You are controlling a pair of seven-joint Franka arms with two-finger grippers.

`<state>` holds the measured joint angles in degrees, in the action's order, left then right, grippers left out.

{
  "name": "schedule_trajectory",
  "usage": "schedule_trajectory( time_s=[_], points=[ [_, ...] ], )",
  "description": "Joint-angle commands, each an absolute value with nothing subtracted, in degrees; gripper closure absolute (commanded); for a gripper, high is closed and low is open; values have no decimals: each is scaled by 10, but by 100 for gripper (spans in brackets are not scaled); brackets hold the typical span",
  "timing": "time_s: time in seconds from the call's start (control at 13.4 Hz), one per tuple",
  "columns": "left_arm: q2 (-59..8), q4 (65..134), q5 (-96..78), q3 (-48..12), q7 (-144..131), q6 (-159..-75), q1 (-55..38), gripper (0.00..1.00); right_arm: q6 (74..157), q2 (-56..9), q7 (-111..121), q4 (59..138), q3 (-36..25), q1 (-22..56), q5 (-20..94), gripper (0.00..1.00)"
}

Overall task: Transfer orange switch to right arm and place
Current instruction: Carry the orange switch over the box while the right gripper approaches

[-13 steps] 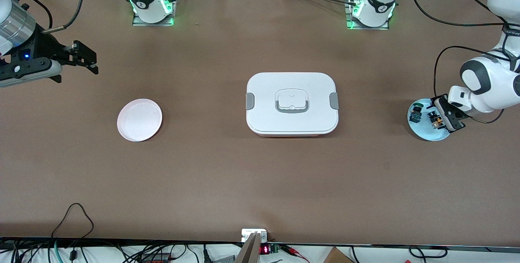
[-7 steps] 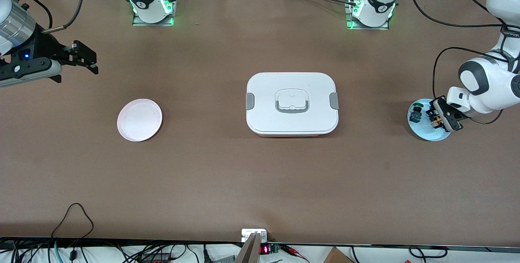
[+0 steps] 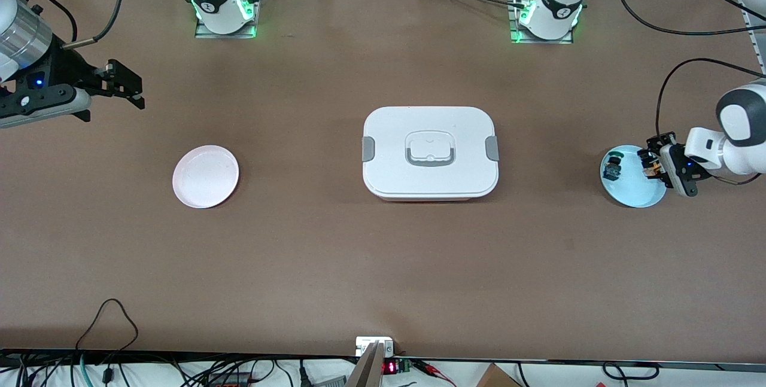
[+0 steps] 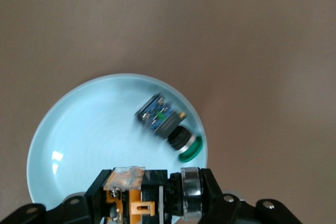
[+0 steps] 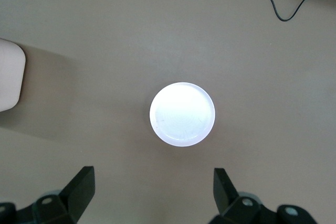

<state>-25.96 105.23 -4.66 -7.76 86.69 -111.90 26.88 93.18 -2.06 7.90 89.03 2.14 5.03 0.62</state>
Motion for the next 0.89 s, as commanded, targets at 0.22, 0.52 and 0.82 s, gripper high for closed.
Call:
schedule_trajectory(
  time_s=[0.22,0.52,0.82],
  points=[
    [-262,974,-189,-156,881,-968,272,68,873,-11,110,887,18,46,86,0],
    [-270,980,-390,-242,947,-911,271,73,869,-18,162,927,16,-1,253,0],
    [-291,980,-540,-332,1010,-919,265,71,861,-58,247,1010,15,-53,463,0]
  ],
)
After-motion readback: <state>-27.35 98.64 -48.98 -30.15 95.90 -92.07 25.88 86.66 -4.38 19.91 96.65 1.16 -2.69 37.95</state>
